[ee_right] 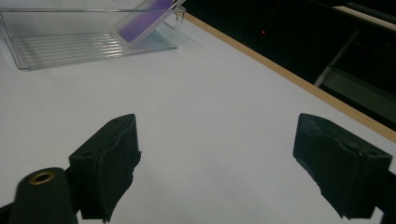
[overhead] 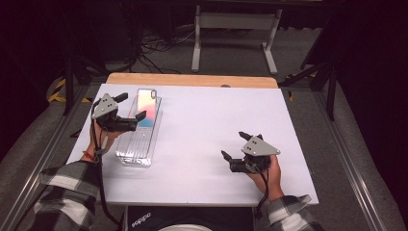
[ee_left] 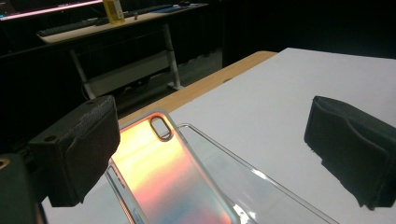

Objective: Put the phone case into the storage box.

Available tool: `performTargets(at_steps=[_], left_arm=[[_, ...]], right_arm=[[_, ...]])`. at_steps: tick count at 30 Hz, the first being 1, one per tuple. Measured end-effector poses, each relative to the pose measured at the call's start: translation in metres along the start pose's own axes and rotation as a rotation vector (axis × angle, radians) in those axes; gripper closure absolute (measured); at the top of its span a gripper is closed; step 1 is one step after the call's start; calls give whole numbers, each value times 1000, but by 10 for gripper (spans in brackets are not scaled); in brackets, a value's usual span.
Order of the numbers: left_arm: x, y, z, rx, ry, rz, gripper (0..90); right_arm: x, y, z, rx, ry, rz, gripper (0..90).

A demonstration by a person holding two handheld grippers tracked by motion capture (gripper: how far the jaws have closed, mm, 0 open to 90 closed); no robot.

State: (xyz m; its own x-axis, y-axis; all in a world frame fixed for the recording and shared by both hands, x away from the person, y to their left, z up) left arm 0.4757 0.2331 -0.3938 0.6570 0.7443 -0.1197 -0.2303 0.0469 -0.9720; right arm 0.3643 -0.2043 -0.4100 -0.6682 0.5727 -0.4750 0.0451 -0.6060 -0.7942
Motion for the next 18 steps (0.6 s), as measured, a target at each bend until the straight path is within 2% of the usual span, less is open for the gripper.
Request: performTargets(at_steps=[5,7,18], left_arm=[[-4,-2,4,-17,9,-3,43],[-7,-2,7,-17,14,-15,40],[-14,-1,14,-13,26,-19,21]], right_arm=[[0,0,0,-6,8,-4,132],[0,0,1,-7,7,-6,128],[0,0,0,-7,15,-15,88]])
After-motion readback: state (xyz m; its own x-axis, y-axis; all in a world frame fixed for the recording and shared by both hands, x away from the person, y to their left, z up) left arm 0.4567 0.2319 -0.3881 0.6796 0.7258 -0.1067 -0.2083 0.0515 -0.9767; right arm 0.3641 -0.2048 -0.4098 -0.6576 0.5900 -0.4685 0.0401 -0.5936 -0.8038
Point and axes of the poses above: each handheld gripper's, and its own axes: z roughly backward along the jaws, y roughly out of its underside, x roughly to its left, the point moved 1 cm from there along -z, roughly forward along the jaws, and after that the axes turned 14 degrees about z, right-handed, at the moved point
